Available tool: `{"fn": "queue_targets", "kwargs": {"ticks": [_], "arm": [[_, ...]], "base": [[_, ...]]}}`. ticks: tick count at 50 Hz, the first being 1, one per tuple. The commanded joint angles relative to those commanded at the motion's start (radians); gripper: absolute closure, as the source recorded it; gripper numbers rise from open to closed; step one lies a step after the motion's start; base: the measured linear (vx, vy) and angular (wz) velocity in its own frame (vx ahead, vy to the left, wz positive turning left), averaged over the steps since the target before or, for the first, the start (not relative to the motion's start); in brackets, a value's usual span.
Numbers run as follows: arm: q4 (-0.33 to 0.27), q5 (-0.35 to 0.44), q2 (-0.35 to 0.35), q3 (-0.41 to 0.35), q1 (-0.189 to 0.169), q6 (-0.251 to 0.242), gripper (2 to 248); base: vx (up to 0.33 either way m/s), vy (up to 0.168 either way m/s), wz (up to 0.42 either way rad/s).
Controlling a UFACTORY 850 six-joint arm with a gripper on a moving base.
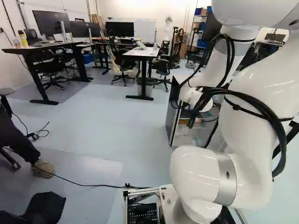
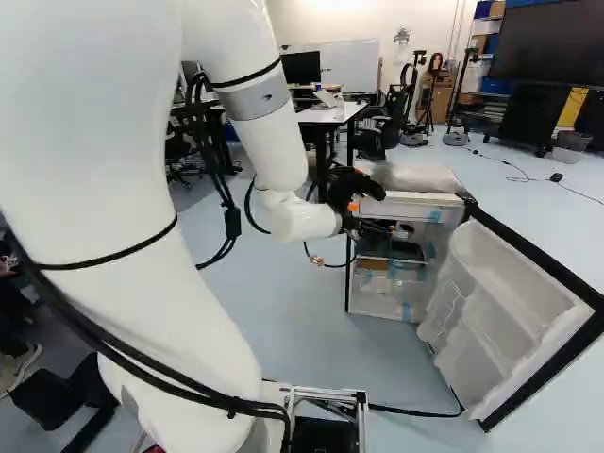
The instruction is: Open the fridge door
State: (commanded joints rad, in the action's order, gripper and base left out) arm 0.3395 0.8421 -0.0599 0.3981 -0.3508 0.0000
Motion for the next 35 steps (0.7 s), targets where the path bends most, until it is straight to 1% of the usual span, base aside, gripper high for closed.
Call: {"fn": "queue_targets", "kwargs": {"ticks": [18, 35], "arm": [[-0.137, 0.012, 0.137, -0.126, 0.142, 0.000, 3], [-0.233, 0.021, 0.233, -0.213, 0.241, 0.000, 3]], "base": [[0.000, 0.000, 0.000], [0.000, 0.000, 0.000]]}}
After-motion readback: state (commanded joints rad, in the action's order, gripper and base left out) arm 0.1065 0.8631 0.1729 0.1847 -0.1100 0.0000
